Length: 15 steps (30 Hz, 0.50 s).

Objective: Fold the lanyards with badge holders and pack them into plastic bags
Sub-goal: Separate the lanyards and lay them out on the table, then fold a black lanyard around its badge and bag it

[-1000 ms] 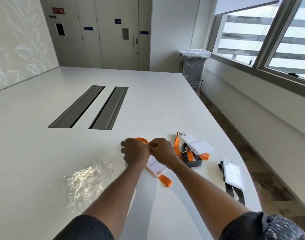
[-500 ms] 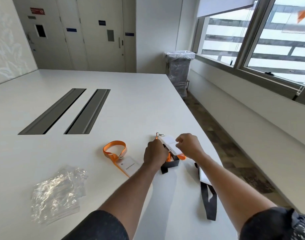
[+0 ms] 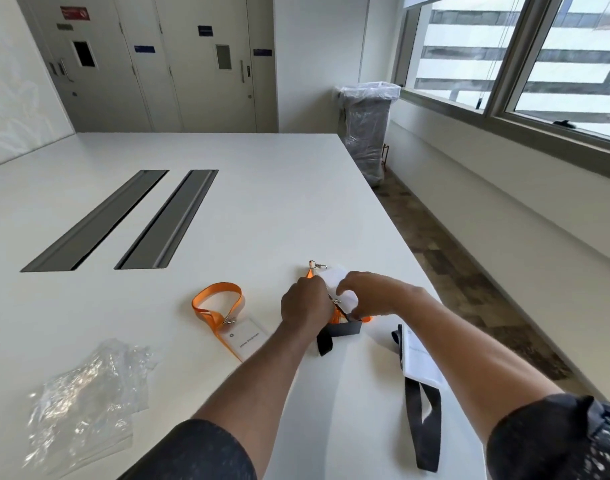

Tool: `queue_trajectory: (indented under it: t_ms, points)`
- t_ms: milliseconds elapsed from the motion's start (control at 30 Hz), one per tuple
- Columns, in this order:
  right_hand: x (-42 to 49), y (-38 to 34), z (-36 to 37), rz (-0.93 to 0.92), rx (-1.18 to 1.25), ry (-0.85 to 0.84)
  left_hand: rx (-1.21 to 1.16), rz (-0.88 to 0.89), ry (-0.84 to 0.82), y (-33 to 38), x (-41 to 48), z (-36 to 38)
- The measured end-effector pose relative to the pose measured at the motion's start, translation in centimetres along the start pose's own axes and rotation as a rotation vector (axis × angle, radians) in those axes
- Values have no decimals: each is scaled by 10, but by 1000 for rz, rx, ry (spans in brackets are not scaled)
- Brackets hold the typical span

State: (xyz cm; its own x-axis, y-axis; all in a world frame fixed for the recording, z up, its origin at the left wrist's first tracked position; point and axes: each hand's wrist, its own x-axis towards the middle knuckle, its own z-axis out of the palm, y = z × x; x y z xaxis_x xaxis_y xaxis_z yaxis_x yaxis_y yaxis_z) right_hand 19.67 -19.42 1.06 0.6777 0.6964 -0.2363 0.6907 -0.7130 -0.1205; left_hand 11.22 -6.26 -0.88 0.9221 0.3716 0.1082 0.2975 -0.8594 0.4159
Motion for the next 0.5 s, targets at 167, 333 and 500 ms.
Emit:
queue_trajectory:
  t_ms: [167,333,500]
  points:
    - [-4,-2,-2,-23,-149,73,-80,-7,-30,0,1,-6]
    - [-15,-5,-15,-14,-199,316,-215,49,6,2,2,-21]
    - [-27,-13,-41,-20,-134,617,-373,100,141,7,1,-51]
